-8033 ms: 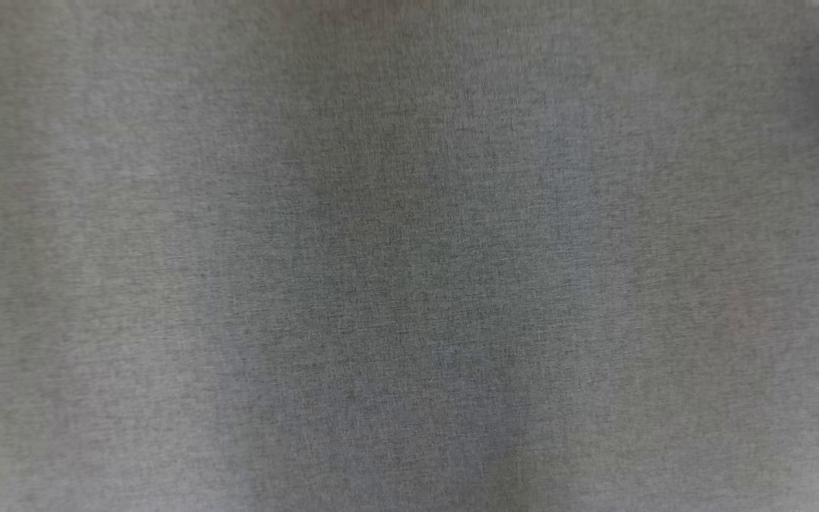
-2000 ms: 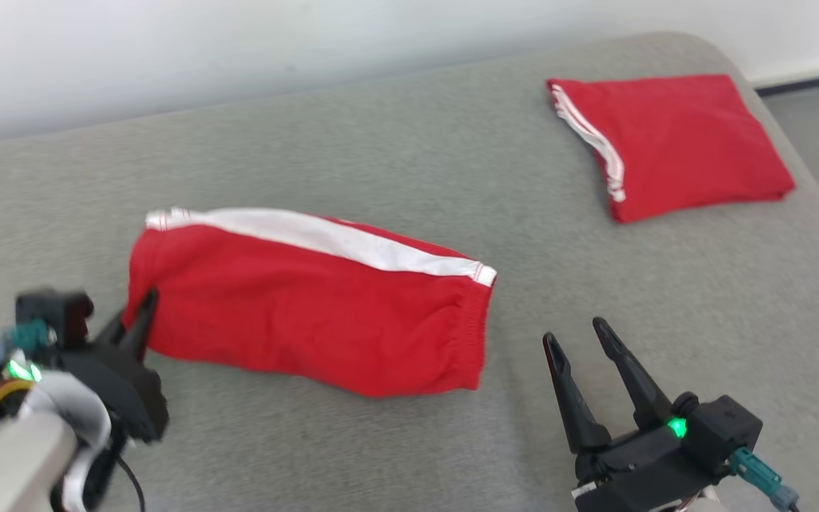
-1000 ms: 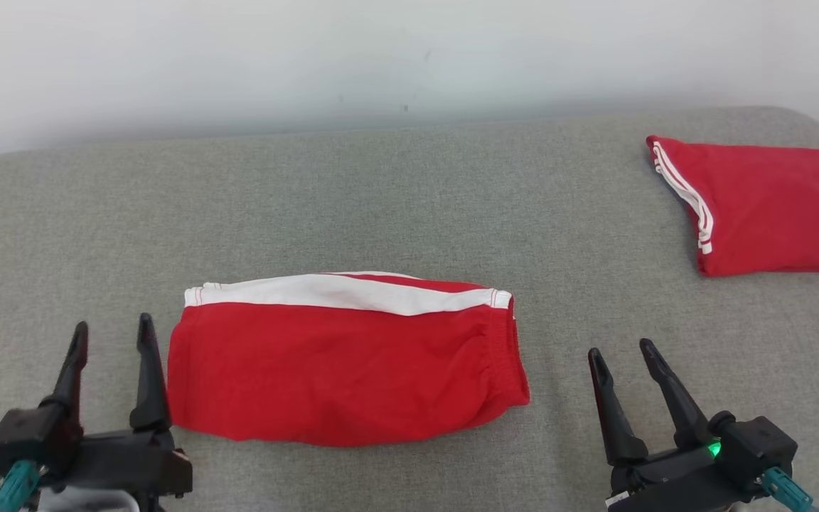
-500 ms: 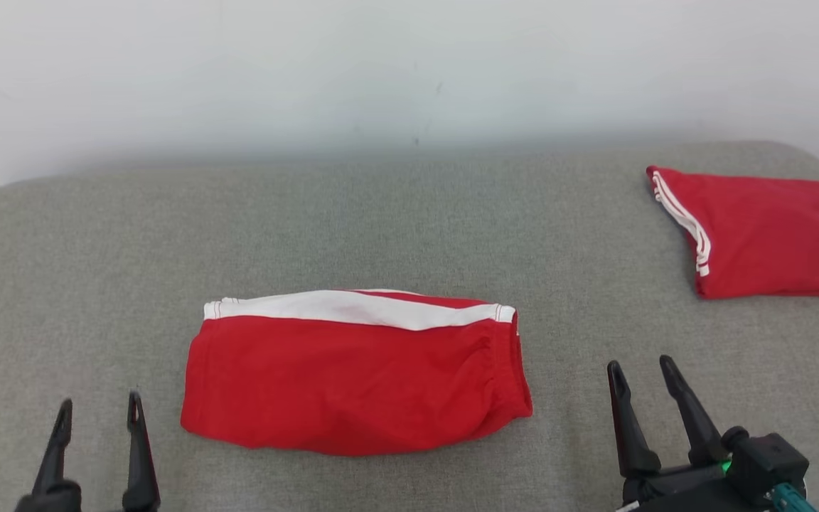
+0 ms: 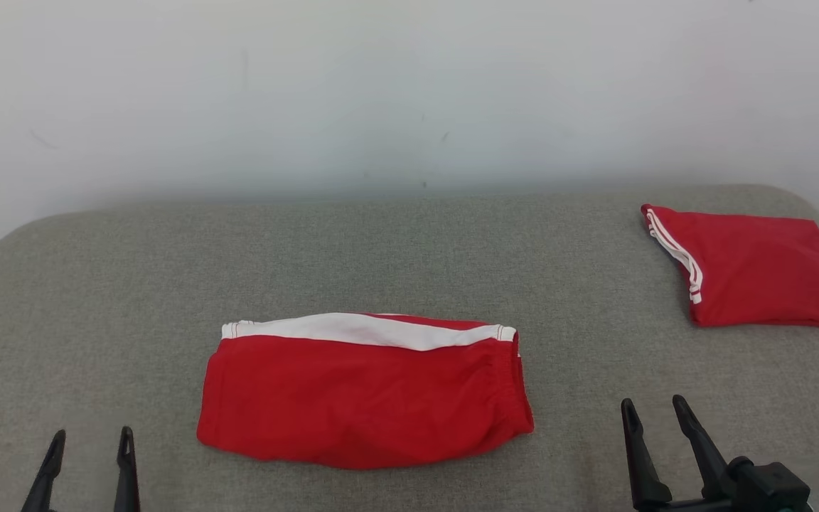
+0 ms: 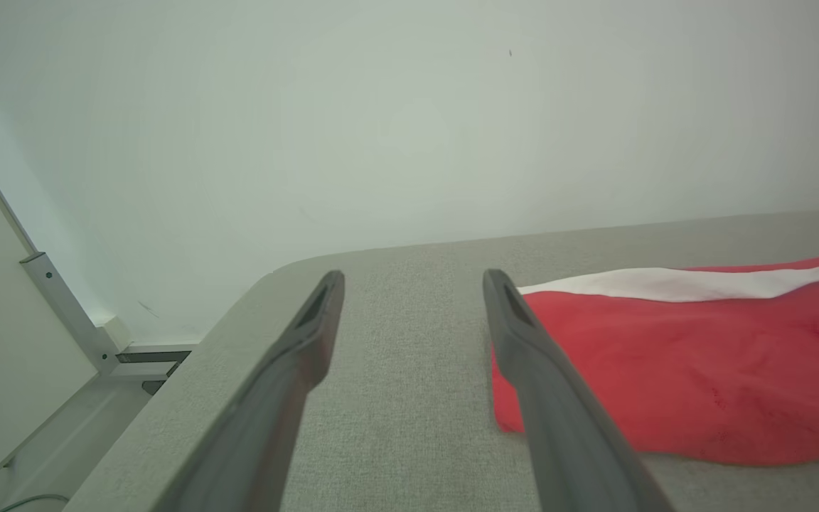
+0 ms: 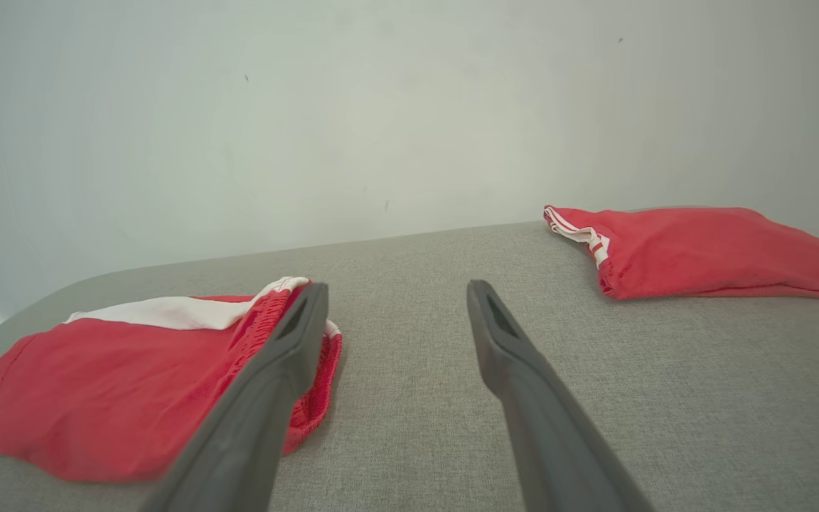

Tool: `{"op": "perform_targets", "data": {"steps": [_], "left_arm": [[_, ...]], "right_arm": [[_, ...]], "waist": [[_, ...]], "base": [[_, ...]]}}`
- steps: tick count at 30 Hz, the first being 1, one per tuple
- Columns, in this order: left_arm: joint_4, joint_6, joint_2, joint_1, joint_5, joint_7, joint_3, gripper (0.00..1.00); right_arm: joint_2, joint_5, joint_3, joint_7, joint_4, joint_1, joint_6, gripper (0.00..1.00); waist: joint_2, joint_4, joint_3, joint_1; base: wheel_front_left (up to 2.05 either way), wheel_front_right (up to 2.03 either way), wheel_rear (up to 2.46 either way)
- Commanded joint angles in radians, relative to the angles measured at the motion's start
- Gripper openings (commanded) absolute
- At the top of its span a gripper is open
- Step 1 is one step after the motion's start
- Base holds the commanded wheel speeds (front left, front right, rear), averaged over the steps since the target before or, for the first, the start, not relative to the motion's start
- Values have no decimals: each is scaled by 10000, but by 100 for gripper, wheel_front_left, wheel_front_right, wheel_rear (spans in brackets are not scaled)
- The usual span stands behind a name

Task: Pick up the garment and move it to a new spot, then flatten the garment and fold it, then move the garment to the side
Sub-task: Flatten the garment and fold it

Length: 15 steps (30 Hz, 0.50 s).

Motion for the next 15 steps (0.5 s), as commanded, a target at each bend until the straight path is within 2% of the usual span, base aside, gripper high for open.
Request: {"op": "perform_targets", "data": {"steps": [1, 6, 15], "left_arm": [[-52, -43, -8, 152, -61, -28, 103, 100], [142, -167, -153, 425, -77, -27, 502, 100], [782, -426, -298, 222, -19, -29, 346, 100]], "right_arm": [[11, -19, 0, -32, 20, 117, -23, 100], [3, -86, 27, 69, 234, 80, -23, 100], [-17, -37, 271, 675, 663, -302, -23, 100]], "waist": [[1, 50, -37, 1], [1, 189, -111, 1], [1, 372, -163, 1]], "base": [[0, 0, 0], [0, 0, 0], [0, 0, 0]]}}
